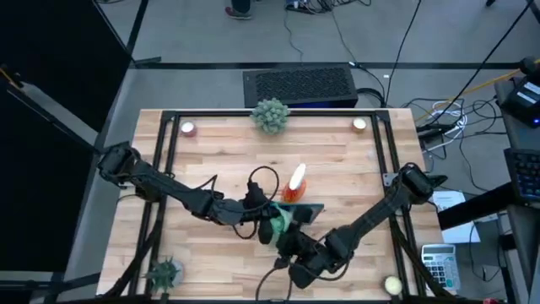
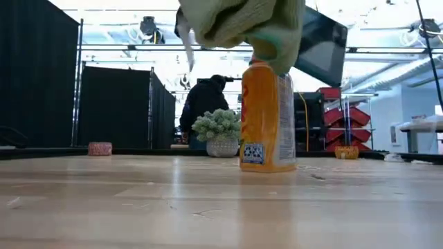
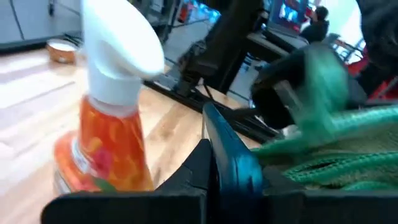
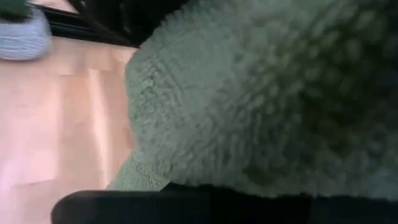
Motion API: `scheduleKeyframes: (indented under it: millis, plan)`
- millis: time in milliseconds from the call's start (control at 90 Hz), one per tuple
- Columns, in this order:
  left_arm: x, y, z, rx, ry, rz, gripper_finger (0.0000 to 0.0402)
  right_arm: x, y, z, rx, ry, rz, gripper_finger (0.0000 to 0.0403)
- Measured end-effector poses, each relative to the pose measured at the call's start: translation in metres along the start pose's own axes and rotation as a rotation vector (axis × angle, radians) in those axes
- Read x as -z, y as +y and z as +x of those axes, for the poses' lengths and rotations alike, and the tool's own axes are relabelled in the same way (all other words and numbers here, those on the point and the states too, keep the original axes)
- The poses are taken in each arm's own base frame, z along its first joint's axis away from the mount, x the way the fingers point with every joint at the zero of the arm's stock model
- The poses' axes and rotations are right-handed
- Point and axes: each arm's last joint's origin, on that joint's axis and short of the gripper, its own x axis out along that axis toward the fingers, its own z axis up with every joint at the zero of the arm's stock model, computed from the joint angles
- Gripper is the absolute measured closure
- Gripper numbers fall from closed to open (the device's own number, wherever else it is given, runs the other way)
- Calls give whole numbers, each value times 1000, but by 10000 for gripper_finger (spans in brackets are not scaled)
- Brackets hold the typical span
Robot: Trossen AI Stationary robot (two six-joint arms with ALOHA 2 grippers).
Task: Apply microfiber cloth
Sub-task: Wipe the front of the blue tablet with the green microfiber cloth
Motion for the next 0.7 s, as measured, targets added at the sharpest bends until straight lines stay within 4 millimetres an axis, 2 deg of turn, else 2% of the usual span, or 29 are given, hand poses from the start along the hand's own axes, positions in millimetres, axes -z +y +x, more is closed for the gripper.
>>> scheduleKeyframes:
  millis: [211,511,600,700]
  plan:
    - [3,0,0,4,26,15,393,23,-8,-22,85,49,49,399]
    - [6,-2,-1,33,58,15,392,45,-39,-71,140,148,125,399]
    - [7,-3,-2,47,66,28,392,47,-34,-81,100,156,156,399]
    - [6,-5,-2,63,60,25,392,41,-14,-88,-10,78,183,399]
